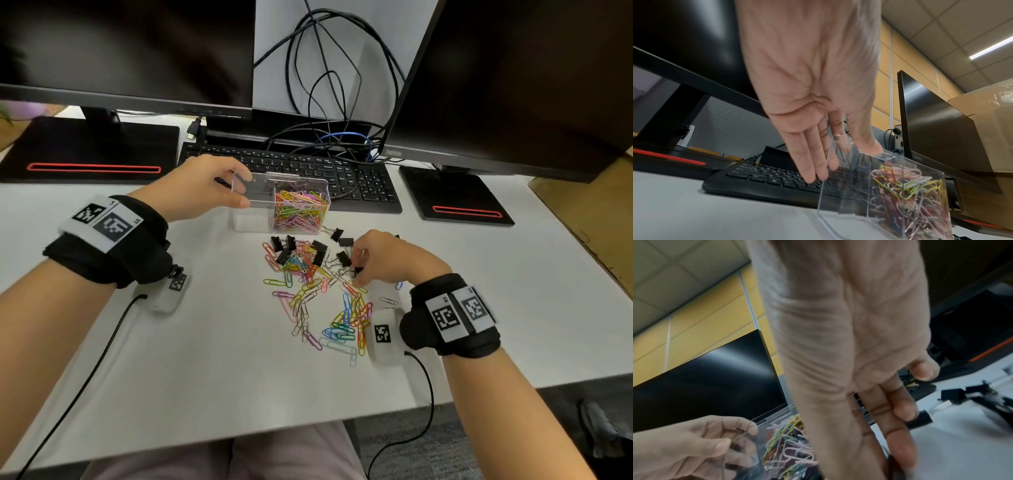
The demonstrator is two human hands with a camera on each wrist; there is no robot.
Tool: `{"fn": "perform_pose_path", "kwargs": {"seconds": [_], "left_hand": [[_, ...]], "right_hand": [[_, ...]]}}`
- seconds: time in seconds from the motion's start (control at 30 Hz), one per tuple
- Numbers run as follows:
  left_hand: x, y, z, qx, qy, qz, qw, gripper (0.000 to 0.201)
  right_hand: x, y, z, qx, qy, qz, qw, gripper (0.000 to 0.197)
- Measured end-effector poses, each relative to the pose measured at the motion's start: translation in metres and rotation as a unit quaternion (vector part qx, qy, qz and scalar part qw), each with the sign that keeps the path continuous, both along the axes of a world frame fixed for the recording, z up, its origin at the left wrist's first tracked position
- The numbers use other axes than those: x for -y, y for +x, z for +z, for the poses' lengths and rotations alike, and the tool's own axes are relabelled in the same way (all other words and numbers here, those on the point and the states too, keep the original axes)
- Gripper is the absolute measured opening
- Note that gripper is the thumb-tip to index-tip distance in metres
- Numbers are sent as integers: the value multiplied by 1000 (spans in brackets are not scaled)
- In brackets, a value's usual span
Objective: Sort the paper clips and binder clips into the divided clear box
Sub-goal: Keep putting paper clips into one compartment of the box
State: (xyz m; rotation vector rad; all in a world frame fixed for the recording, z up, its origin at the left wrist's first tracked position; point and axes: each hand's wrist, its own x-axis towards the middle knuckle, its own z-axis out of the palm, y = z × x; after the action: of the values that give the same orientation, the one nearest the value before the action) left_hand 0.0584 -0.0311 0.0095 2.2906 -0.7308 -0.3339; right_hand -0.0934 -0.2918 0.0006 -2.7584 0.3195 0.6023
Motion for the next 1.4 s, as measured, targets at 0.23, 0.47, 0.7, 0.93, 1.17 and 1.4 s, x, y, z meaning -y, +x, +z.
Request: {"fn": "perform_pose_path", "kwargs": {"seconds": [0.23,0.47,0.7,0.93,1.17,1.4], "left_hand": [[0,1,-1,7,6,-5,1000,41],[-1,1,-1,4,2,-9,1000,40],[0,1,-1,2,-1,-8,1000,39],[0,1,-1,1,1,-1,1000,40],[1,1,-1,-1,5,0,1000,40],[0,2,-1,0,7,-2,1000,41]], "right_hand": [[5,-1,3,49,-24,-15,998,27],[7,2,10,109,-5,-28,994,22],[22,7,7,125,-44,-104,986,22],[38,5,-1,105,-33,-153,982,29],[2,12,5,124,63,11,990,37],[-11,18,5,63,23,52,996,29]]}}
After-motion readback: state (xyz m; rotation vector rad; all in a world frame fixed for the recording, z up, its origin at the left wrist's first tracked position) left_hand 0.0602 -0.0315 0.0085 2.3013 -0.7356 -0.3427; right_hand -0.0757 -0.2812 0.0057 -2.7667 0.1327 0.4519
